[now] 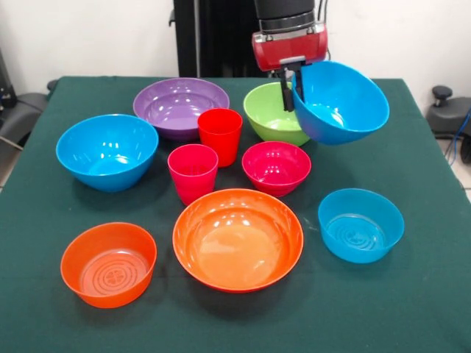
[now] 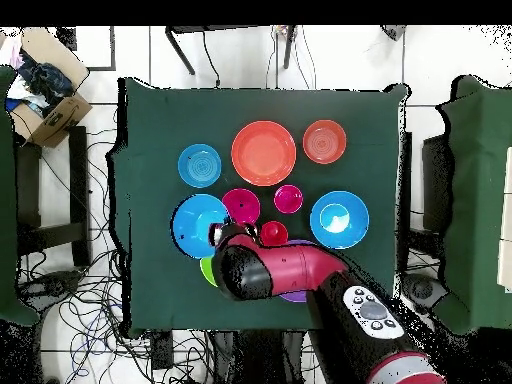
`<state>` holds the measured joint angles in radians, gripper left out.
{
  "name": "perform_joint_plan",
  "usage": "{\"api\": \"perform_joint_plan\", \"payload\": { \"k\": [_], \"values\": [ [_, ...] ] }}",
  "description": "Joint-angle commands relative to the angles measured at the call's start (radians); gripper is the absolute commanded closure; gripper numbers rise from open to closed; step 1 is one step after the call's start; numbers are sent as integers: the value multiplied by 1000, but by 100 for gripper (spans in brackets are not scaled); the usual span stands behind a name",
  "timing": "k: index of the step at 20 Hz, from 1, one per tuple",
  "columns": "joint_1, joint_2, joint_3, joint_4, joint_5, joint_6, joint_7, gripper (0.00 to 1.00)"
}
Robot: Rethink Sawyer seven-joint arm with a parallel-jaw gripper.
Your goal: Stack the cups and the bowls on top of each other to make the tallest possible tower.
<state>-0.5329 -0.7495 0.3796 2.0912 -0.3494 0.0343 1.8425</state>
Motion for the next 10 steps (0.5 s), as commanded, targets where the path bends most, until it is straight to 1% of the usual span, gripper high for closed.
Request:
{"api": "perform_joint_plan", "payload": {
  "k": [1, 3, 4, 6, 9, 10],
  "values": [
    [68, 69, -82, 23, 25, -72, 194, 100],
    [75, 65, -89, 24, 29, -78, 190, 100],
    [84, 78, -104, 22, 24, -103, 191, 100],
    [88, 90, -116, 17, 19, -121, 186, 100],
    [82, 109, -124, 12, 8, -143, 175, 100],
    [71, 117, -118, 10, 1, -151, 170, 100]
  ]
}}
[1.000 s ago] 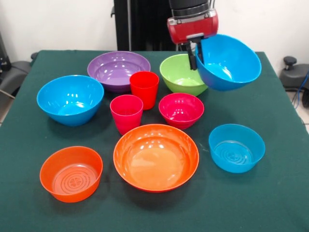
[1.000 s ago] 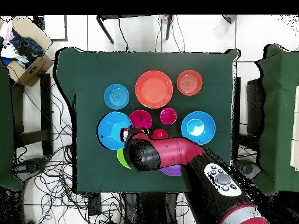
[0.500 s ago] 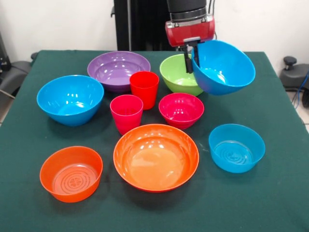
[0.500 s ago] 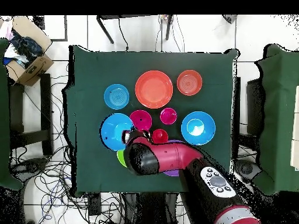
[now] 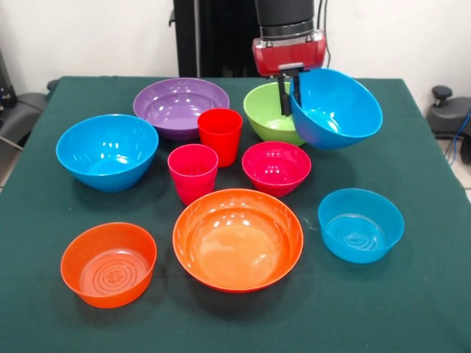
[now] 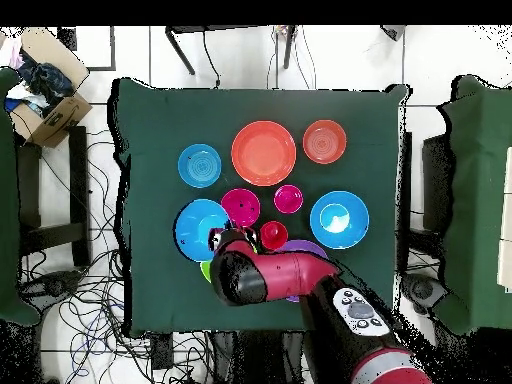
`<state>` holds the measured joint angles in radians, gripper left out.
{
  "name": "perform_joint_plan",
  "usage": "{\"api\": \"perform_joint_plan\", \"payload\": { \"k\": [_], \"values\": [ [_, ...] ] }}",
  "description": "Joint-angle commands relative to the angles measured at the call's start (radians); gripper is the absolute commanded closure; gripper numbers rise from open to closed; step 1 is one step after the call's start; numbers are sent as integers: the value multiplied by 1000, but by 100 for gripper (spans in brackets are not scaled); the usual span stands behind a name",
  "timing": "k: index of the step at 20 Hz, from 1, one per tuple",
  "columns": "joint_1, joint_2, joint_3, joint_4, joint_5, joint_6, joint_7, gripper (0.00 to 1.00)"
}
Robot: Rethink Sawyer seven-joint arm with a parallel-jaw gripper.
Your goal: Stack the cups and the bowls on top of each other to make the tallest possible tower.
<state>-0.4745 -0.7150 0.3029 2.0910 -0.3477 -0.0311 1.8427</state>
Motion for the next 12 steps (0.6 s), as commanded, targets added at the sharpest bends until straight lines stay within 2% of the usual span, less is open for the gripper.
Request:
{"api": "perform_joint_plan", "payload": {
  "k": [1, 5, 8, 12],
  "values": [
    [9, 87, -39, 11, -4, -91, 166, 100],
    [-6, 121, -43, -7, -25, -119, 145, 100],
    [-23, 178, -40, -28, -48, -170, 135, 100],
    [-45, 177, -22, -36, -45, -144, 114, 100]
  ]
}}
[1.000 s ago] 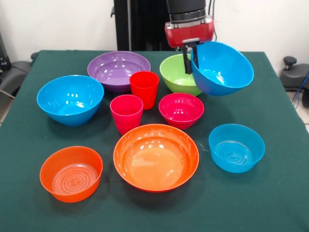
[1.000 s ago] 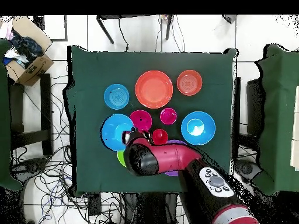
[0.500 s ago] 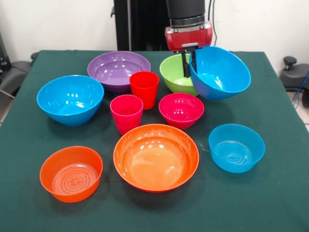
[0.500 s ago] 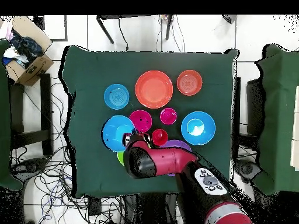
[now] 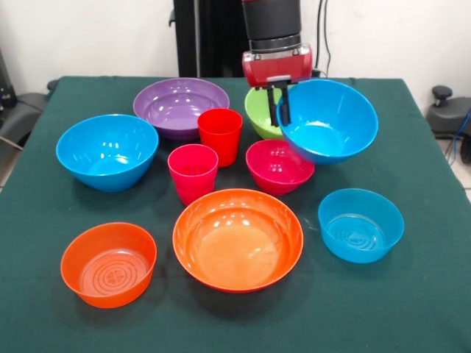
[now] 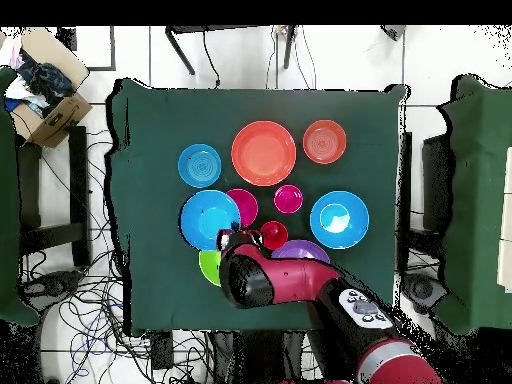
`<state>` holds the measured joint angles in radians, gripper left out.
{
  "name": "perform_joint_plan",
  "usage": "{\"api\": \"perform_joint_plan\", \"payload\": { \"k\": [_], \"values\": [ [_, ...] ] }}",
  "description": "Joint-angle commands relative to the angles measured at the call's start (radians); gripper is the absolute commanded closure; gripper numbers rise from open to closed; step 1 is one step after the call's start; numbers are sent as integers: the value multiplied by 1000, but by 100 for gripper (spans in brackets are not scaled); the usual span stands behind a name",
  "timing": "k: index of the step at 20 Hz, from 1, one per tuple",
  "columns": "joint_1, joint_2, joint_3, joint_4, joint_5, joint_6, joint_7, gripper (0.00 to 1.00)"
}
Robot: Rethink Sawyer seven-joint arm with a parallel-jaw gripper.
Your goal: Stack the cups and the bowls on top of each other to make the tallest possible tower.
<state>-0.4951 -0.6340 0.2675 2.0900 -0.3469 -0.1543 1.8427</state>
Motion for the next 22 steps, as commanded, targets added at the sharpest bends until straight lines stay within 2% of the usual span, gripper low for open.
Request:
{"api": "perform_joint_plan", "payload": {
  "k": [1, 2, 4, 11, 15, 18, 22],
  "values": [
    [-27, 114, 14, -48, -50, -34, 111, 100],
    [-33, 142, 16, -65, -58, -55, 108, 100],
    [-38, 147, 16, -67, -56, -60, 107, 100],
    [-63, 133, 46, -49, -43, -62, 113, 100],
    [-52, 145, 28, -61, -41, -67, 105, 100],
    [-54, 118, 25, -45, -36, -43, 100, 100],
    [-66, 123, 36, -53, -42, -38, 95, 100]
  ]
}}
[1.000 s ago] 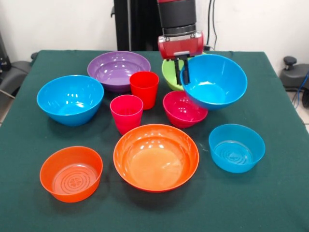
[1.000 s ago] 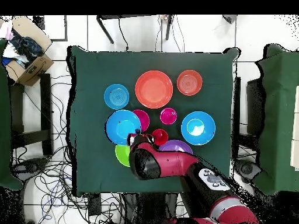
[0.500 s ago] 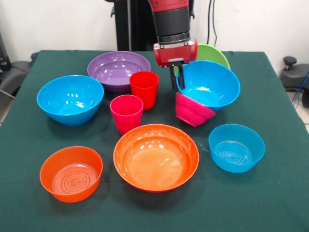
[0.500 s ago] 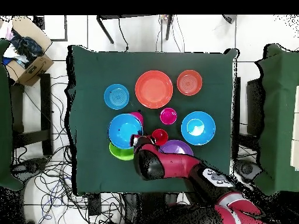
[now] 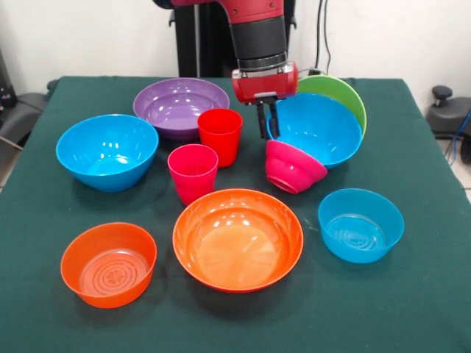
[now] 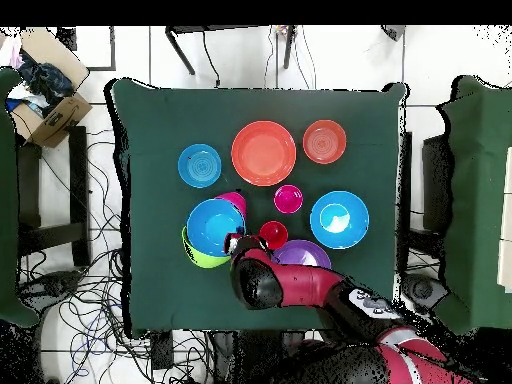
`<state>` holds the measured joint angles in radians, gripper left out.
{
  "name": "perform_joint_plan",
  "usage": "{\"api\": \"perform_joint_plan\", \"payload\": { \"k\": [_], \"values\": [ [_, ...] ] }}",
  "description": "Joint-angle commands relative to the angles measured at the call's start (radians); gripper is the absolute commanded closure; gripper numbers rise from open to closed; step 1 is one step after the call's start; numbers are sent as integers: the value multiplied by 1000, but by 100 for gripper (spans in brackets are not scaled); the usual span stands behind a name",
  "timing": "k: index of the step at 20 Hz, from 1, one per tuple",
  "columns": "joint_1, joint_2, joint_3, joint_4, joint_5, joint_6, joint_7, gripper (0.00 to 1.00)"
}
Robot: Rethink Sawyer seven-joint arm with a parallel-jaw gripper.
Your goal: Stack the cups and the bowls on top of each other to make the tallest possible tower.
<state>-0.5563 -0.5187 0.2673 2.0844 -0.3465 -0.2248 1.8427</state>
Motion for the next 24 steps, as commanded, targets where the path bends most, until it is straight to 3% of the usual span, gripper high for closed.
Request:
{"api": "perform_joint_plan", "payload": {
  "k": [1, 17, 21, 24],
  "values": [
    [-7, 9, 39, -49, -43, 33, 94, 100],
    [-66, -20, 87, -7, -77, 48, 96, 100],
    [-112, -65, 151, 36, -66, 83, 106, 100],
    [-151, -179, 227, 88, -9, 176, 113, 100]
  ]
}}
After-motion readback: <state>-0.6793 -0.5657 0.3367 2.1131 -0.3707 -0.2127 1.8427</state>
